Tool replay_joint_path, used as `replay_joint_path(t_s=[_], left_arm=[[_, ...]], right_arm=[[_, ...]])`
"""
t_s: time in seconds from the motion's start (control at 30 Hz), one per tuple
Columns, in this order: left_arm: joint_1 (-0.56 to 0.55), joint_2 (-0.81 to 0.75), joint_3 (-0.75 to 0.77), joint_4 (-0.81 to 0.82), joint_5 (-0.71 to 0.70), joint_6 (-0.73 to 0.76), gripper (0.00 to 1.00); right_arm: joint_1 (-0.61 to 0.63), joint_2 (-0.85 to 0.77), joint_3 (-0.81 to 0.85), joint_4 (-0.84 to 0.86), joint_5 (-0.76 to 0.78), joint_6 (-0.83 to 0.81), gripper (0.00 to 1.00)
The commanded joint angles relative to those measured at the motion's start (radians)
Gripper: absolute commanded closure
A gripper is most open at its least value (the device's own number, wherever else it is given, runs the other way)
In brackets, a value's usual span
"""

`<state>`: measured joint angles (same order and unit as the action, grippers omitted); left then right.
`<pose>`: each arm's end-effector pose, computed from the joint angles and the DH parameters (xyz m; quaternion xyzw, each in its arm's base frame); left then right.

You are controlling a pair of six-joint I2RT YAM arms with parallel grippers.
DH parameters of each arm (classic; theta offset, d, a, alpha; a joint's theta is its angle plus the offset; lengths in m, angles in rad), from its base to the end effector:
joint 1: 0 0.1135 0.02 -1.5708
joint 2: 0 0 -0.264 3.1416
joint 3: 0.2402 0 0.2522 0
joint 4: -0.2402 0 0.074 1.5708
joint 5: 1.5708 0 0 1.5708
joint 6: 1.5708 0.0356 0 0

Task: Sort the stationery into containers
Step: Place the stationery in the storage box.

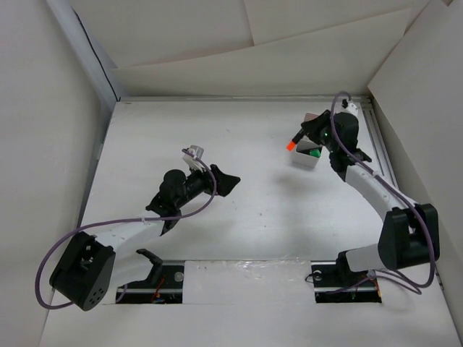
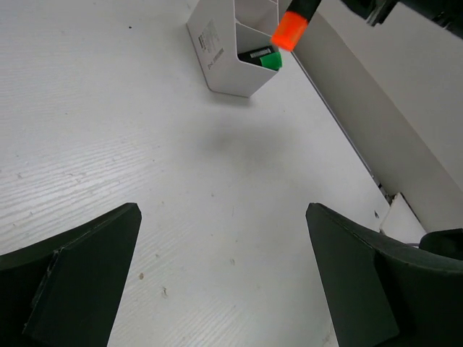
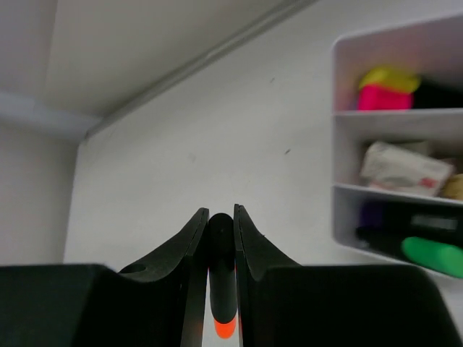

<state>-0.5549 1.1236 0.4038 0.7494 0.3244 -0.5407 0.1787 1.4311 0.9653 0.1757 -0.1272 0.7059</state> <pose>0.1957 -0.1347 0.2384 0.1208 0.6866 -0.4648 0.5459 0.3277 0.0638 0.2872 0.1719 0.7825 0.3013 0.5171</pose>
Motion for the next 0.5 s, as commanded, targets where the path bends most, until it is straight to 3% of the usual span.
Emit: replay_joint_path(t_s=[0.0, 0.03, 0.27, 0.47], left_arm=[[-0.002, -0.031, -0.01, 0.033, -0.019, 0.018, 0.02], [-0.002, -0.031, -0.01, 0.033, -0.019, 0.018, 0.0], [-0.002, -0.041, -0.02, 0.057, 0.005, 0.008, 0.0], [-0.002, -0.041, -0.011, 0.045, 0.005, 0.008, 0.0]], right_arm=[[0.011, -0.075, 0.044, -0.061, 0.381, -0.089, 1.0], [0.011, -0.075, 0.044, -0.061, 0.481, -0.101, 1.0], [0.048, 0.031, 0.102, -0.071, 0.785, -0.138, 1.0], [0.07, 0.121, 0.148, -0.071, 0.862, -0.147, 1.0]])
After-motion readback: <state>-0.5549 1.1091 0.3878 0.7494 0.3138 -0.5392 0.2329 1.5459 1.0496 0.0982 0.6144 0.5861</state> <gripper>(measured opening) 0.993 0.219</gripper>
